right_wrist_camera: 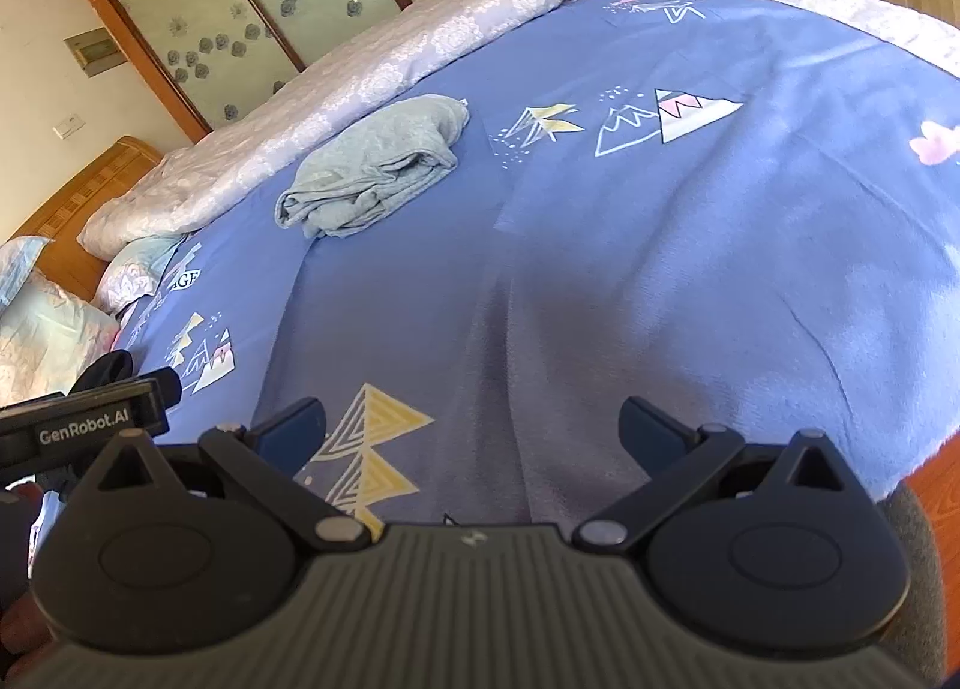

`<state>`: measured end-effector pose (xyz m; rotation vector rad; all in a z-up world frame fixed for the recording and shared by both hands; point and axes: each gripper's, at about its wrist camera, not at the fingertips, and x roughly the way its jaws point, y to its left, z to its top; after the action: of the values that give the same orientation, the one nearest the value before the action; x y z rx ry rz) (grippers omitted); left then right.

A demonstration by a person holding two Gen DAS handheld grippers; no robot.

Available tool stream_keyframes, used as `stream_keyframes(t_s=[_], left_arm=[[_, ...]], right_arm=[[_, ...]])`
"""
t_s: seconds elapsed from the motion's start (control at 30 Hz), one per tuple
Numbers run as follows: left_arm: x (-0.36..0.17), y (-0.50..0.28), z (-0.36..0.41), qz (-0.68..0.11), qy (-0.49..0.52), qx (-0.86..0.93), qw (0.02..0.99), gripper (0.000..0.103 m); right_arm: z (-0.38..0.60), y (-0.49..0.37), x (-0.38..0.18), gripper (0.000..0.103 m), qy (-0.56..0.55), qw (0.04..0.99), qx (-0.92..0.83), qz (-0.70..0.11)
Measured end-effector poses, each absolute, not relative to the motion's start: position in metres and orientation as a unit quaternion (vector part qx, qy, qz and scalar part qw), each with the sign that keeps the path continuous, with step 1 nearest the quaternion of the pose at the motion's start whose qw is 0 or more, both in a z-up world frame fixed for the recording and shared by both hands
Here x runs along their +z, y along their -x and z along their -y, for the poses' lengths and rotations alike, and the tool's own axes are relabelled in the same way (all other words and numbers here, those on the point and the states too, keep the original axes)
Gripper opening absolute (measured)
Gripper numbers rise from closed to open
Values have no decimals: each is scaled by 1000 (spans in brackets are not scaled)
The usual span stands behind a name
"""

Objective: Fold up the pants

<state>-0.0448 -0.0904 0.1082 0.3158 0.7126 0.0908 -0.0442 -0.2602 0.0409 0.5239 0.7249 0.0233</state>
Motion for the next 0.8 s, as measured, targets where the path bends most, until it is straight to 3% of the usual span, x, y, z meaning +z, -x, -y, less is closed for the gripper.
stream_keyframes(t_s=[0.8], left_arm=[[98, 43, 77, -387, -145, 68, 908, 103]], right_arm=[[258, 44, 40, 103, -249, 898, 20, -361]])
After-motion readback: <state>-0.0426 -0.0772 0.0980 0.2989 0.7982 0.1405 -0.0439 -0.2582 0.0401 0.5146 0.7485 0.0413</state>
